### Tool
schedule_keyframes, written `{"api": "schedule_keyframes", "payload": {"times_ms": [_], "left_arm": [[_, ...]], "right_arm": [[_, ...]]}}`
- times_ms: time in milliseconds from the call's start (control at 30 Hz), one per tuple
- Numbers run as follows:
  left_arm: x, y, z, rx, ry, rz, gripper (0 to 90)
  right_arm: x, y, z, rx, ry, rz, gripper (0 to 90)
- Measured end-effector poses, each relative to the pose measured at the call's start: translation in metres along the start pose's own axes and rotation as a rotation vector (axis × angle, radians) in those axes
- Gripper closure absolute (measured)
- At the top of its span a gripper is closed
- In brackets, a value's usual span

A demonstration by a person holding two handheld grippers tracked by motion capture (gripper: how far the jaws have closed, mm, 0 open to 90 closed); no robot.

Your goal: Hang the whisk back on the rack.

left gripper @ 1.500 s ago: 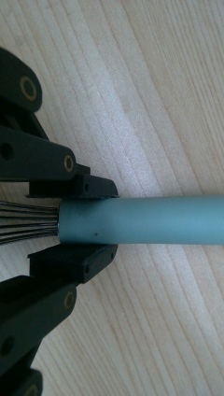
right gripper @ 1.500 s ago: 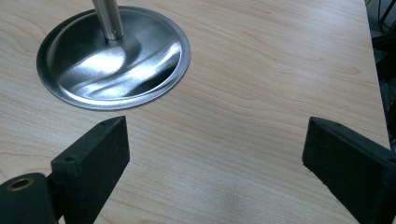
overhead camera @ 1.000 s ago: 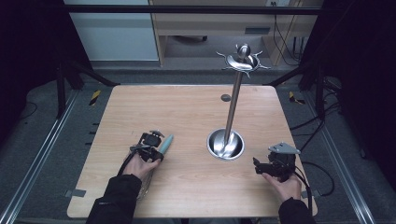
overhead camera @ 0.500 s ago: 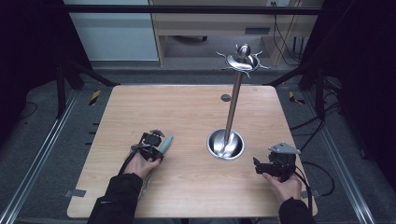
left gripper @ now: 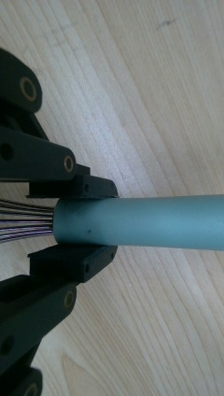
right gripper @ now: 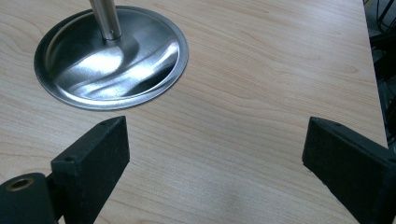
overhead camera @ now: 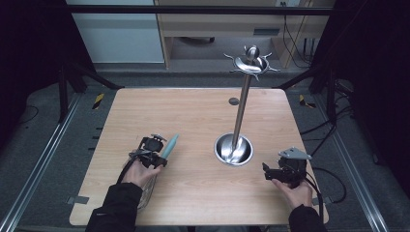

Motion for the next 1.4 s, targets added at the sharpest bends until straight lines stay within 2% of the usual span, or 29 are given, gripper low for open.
{"api": "schedule_keyframes", "payload": {"times_ms": [33,167,300,400,567,600,833,967,1067,1133,1400], "left_arm": [[0.0,0.0,0.0,0.0,0.0,0.0,69.3],[-0.014,-0.002,-0.001,-0.01,0.067,0.011,69.4],[-0.02,-0.002,0.0,-0.015,0.091,0.02,69.4],[-0.027,-0.003,0.002,-0.016,0.128,0.026,69.4],[-0.035,-0.005,0.005,-0.008,0.165,0.013,69.4],[-0.039,-0.005,0.006,-0.004,0.185,0.013,69.4],[-0.049,-0.005,0.011,0.012,0.226,0.01,69.4],[-0.059,-0.002,0.01,0.012,0.269,0.025,69.4],[-0.068,-0.004,0.009,-0.002,0.305,0.033,69.4],[-0.07,-0.005,0.009,-0.002,0.311,0.035,69.4],[-0.095,-0.01,0.004,-0.019,0.423,0.035,69.4]], "right_arm": [[0.0,0.0,0.0,0.0,0.0,0.0,7.6],[0.0,0.0,0.0,0.0,0.0,0.001,7.6],[0.0,0.0,0.0,0.002,-0.002,0.002,7.6],[0.0,0.001,0.0,0.002,-0.002,0.002,7.6],[0.0,0.0,0.0,0.002,-0.003,0.001,7.6],[0.0,0.0,0.001,0.002,-0.004,0.0,7.6],[0.0,0.0,0.001,0.004,-0.003,0.001,7.6],[-0.001,-0.001,0.001,-0.008,-0.003,0.0,7.6],[-0.001,0.0,0.001,-0.009,-0.003,0.001,7.6],[-0.001,0.0,0.001,-0.005,-0.003,0.001,7.6],[-0.002,0.0,0.001,-0.004,-0.002,0.004,7.6]]}}
Point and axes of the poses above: each handheld gripper's, and its own axes: x roughly forward along the jaws, z roughly out of its underside, y roughly to its right, the point moved 10 cm from there along x, roughly forward along the jaws
